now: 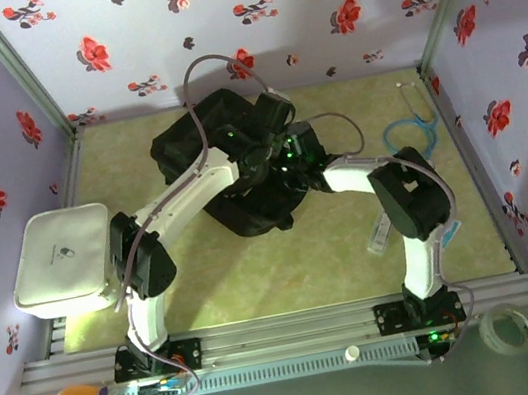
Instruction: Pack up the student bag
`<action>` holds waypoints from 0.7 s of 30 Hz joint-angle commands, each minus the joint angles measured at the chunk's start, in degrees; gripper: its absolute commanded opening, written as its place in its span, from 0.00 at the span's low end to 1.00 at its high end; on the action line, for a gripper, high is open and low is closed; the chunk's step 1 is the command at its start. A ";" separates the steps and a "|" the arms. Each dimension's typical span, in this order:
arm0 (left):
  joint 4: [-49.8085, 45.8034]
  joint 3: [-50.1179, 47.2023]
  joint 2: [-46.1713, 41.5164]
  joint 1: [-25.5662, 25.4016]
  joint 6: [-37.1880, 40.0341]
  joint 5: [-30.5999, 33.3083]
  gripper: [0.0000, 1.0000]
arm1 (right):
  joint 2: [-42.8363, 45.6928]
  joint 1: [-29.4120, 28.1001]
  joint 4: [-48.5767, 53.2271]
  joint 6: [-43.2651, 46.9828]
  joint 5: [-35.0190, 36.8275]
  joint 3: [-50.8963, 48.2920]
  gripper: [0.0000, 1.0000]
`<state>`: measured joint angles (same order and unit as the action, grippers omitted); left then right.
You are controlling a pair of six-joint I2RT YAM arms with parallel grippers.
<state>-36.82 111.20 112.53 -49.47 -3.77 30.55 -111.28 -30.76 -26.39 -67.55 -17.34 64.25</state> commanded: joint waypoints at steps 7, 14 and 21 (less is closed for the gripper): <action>5.43 -1.62 -5.14 2.96 -3.68 -7.07 0.00 | -3.87 -0.22 -2.91 -3.29 -1.56 3.16 0.33; 5.78 -4.18 -5.91 4.37 -4.03 -10.39 0.00 | 10.11 1.14 0.89 -0.47 -1.36 -6.97 0.58; 7.10 -8.79 -8.46 6.24 -5.88 -18.52 0.19 | 27.99 2.26 13.76 4.24 9.72 -20.20 0.64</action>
<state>-33.30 103.88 108.51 -44.34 -7.38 18.02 -87.61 -29.21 -20.53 -66.85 -14.31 47.75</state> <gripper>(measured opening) 0.143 0.636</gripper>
